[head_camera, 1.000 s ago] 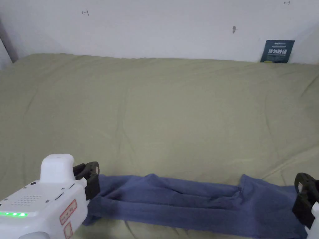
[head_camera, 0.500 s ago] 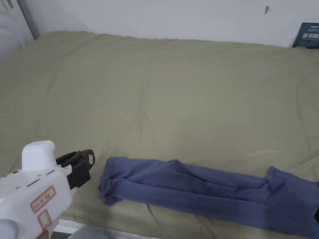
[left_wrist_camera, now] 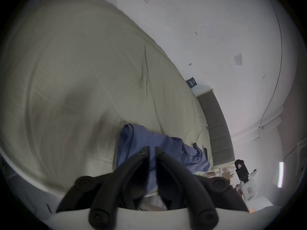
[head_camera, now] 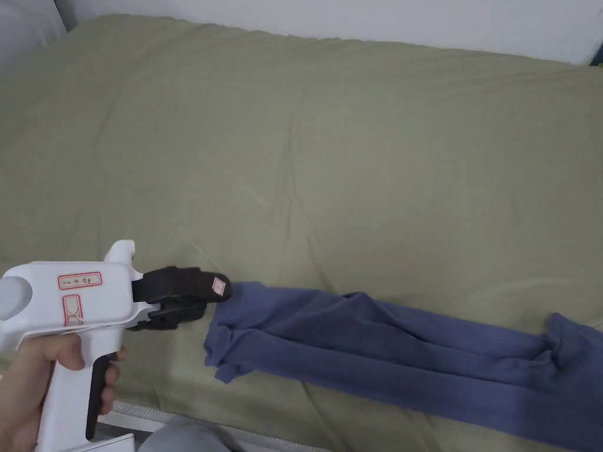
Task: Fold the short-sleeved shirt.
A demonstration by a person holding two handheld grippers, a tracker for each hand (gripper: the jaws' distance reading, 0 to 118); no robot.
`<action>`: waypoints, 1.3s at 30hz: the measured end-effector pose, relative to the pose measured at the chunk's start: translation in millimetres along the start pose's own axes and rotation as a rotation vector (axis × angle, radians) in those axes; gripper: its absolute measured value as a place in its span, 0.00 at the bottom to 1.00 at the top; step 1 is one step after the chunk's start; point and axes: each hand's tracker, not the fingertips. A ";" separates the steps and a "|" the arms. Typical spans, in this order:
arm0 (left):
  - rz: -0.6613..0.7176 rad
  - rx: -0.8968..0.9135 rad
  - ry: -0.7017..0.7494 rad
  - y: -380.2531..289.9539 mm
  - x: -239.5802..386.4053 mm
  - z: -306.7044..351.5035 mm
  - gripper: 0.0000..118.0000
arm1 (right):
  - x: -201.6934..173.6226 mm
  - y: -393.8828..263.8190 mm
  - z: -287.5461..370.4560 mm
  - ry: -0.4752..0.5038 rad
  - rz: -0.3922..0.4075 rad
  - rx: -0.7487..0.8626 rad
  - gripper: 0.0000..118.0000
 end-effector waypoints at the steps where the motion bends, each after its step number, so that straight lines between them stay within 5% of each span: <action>1: -0.010 -0.041 0.000 3.2 -3.8 -5.7 0.99 | -1.6 -0.6 -1.2 0.001 0.002 -0.004 0.00; 2: -0.081 -0.085 -0.003 2.4 -8.1 -3.4 1.00 | -2.7 -1.3 -3.4 0.004 0.005 -0.015 0.00; 6: -0.004 -0.108 0.033 9.9 -17.6 -16.6 1.00 | -3.9 -5.4 -9.3 0.001 0.004 -0.037 0.00; 13: 0.026 -0.276 -0.162 26.3 -23.7 -70.1 0.99 | -2.8 -9.1 -14.6 0.001 -0.005 -0.066 0.00; 16: -0.034 -0.335 -0.134 15.8 -8.5 -93.6 0.98 | -3.5 -10.6 -16.6 0.009 -0.018 -0.073 0.00; 17: -0.073 -0.351 -0.123 15.2 0.0 -91.9 0.90 | -2.4 -11.6 -15.9 0.010 -0.023 -0.075 0.00; 19: -0.088 -0.303 -0.034 12.7 4.2 -93.9 0.02 | -1.3 -11.2 -14.7 0.023 -0.029 -0.074 0.00; 21: -0.069 -0.281 0.084 8.5 -0.8 -87.7 0.02 | 2.5 -10.8 -11.7 0.027 -0.033 -0.064 0.00; 24: -0.020 -0.233 0.033 18.1 3.2 -73.3 0.02 | 8.6 -8.4 -7.6 0.035 -0.045 -0.045 0.00; 39: -0.128 -0.100 0.330 25.7 86.5 8.9 0.02 | 35.1 -9.2 -9.3 0.074 -0.056 -0.014 0.00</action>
